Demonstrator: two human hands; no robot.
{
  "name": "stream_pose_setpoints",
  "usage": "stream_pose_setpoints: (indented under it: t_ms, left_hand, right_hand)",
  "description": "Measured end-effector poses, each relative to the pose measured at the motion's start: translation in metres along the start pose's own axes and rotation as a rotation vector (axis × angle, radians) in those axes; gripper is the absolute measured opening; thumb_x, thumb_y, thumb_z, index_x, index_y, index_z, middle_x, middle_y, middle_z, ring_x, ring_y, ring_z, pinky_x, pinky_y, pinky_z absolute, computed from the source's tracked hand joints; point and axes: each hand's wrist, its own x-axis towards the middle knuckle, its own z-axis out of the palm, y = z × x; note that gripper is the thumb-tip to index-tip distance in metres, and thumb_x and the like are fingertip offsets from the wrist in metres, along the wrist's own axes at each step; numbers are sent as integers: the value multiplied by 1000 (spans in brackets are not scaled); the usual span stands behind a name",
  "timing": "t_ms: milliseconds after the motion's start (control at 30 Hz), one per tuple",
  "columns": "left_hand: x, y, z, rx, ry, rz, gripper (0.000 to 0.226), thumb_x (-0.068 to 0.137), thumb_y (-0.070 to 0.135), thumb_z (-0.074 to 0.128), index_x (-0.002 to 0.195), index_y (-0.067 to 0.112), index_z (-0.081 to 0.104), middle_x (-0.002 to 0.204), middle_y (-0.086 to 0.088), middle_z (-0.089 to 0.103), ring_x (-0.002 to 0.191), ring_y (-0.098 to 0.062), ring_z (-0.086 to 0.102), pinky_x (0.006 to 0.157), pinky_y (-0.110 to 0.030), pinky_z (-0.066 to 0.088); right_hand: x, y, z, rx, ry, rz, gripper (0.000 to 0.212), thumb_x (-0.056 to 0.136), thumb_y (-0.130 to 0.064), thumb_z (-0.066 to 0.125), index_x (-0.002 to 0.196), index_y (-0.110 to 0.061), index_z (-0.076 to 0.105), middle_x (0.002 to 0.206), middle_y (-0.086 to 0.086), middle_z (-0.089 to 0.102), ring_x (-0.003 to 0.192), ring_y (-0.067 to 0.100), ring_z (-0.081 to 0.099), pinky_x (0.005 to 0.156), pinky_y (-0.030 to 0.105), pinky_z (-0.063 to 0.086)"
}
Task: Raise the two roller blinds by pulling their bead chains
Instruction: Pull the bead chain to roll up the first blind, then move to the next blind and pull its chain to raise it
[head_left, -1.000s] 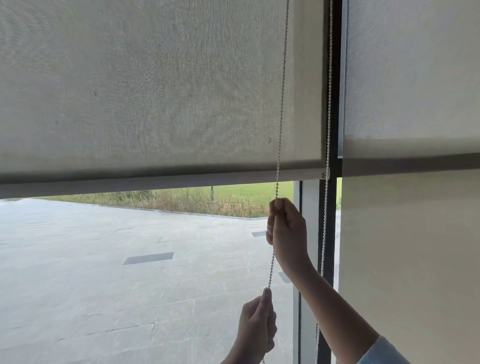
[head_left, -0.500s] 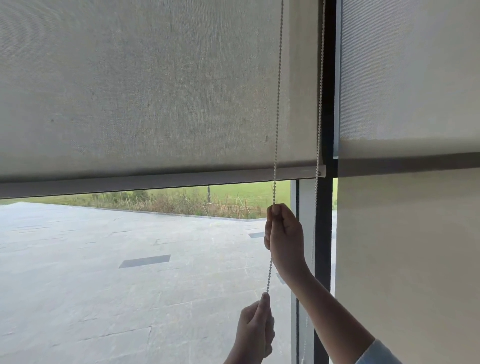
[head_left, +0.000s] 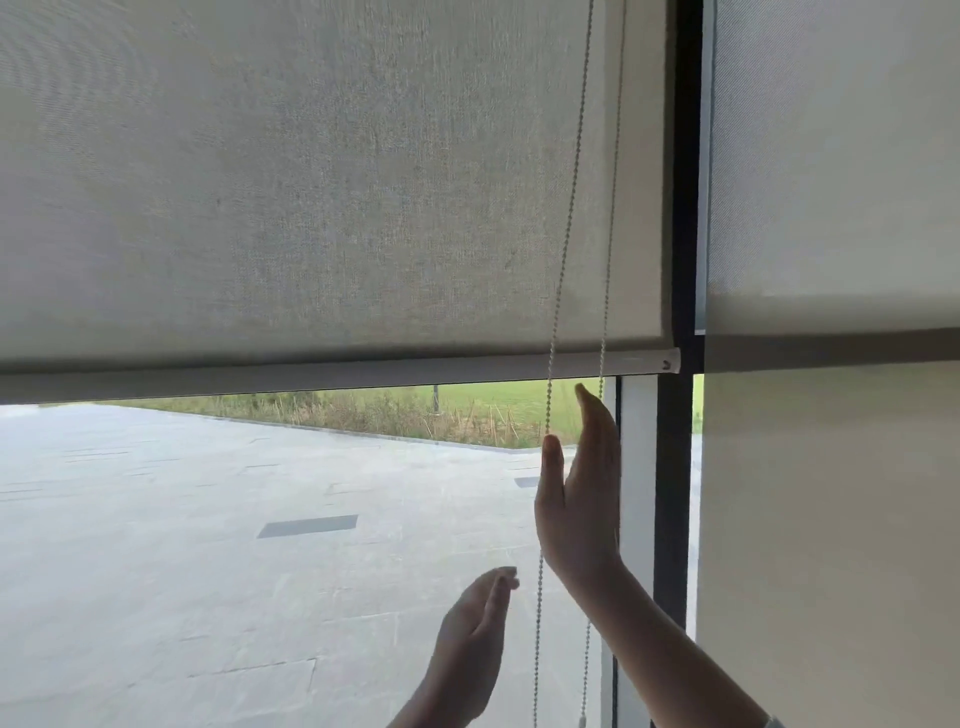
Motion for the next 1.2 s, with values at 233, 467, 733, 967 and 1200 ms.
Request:
stream_pose_setpoints:
  t_ms: [233,467,733,967,1200]
  left_hand:
    - [-3,31,-164,807,547,408,66,104,50,24,162,17,16,172,3,4,157,-11,-8,126,-32,1]
    - [-83,69,-335,1393,750,300,71,105,45,29,158,1,16,169,-17,14,156,-37,11,126,-44,8]
    - [-238,66,-497,1636,869,70,71,107,44,25,160,3,3,171,-15,1,158,-27,-1,129,-38,4]
    - [-360,57,-612,1729,923,-76,73,107,39,34,160,3,1,171,-15,-2,158,-26,-4,129,-43,6]
    - [-415,32,-711,1789,1023,-184,72,106,42,35,161,4,8,171,-15,4,158,-30,-1,128,-34,-4]
  right_hand:
    - [-24,-38,77,17,-235,-406,55,105,-31,40,155,-8,33,163,8,34,156,20,22,126,34,18]
    - [-78,-157,179,208,-415,-514,63,105,-39,40,158,-8,24,167,11,25,158,24,13,127,46,18]
    - [-189,-330,257,424,-530,-546,69,105,-44,34,160,-7,13,169,13,15,158,27,7,128,49,15]
    - [-280,-474,295,601,-603,-541,72,104,-49,34,160,-9,12,170,11,13,159,24,3,129,45,10]
    - [-352,-590,360,751,-677,-591,72,104,-50,31,160,-9,11,170,12,15,158,22,7,129,43,13]
